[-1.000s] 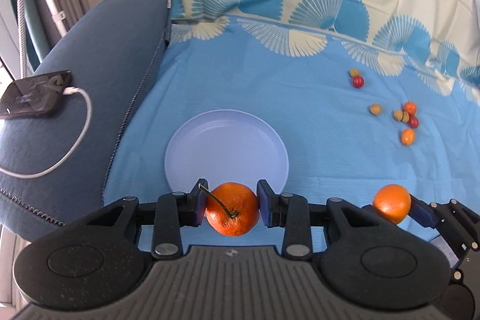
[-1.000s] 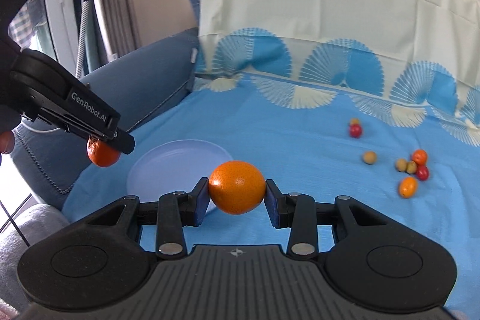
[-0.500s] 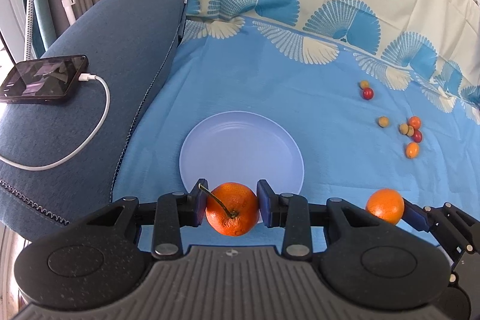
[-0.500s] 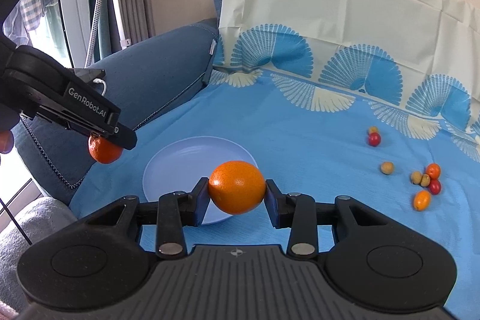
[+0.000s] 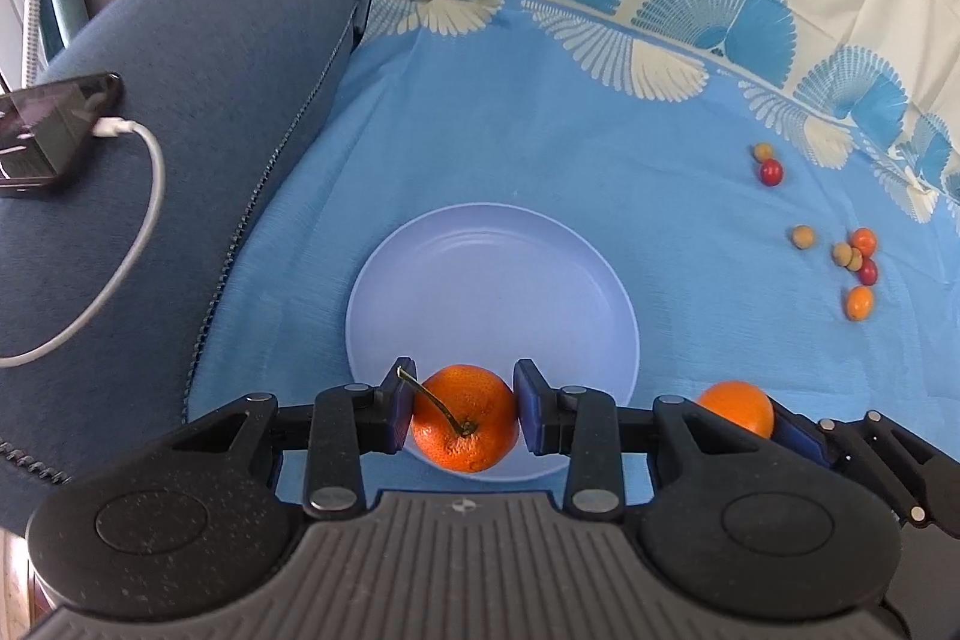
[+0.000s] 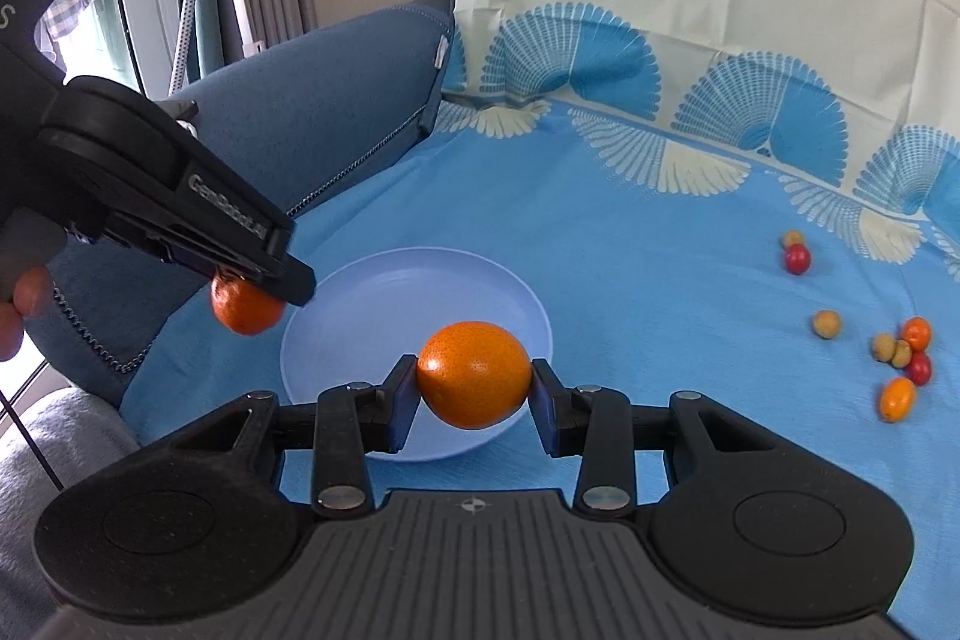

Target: Organize fruits

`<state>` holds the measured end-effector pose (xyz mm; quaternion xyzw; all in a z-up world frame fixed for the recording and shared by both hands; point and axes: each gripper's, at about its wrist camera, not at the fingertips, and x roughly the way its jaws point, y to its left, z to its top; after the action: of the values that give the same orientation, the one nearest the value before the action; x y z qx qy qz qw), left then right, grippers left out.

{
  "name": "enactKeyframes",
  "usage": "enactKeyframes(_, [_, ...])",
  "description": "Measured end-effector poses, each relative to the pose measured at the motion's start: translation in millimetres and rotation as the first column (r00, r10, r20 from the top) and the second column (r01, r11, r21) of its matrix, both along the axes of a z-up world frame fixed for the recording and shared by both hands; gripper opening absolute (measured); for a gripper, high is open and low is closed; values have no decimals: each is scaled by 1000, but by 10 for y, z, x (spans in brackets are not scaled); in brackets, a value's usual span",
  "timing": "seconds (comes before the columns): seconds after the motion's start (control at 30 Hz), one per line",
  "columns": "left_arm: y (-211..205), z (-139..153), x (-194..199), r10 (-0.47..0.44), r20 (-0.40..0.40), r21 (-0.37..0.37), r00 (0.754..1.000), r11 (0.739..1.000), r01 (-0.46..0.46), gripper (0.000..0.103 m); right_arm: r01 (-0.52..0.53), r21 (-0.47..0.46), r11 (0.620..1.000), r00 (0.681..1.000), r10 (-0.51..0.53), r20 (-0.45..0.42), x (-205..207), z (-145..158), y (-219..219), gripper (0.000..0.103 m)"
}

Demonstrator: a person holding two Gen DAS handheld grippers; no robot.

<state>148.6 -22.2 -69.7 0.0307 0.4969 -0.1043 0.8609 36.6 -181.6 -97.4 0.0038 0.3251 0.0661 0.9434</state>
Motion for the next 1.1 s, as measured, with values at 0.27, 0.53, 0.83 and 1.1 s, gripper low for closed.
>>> enactKeyframes(0.27, [-23, -300, 353, 18, -44, 14, 999, 1000, -18, 39, -25, 2, 1000, 999, 25, -45, 453, -213, 88, 41])
enactKeyframes(0.53, [-67, -632, 674, 27, -78, 56, 997, 998, -23, 39, -42, -9, 999, 994, 41, -100, 835, -446, 209, 41])
enactKeyframes(0.83, [-74, -813, 818, 3, -62, 87, 998, 996, 2, 54, -53, -27, 998, 987, 49, -152, 1007, -667, 283, 41])
enactKeyframes(1.1, [4, -450, 521, 21, 81, 77, 997, 997, -27, 103, -76, -67, 995, 995, 71, -73, 866, -467, 289, 93])
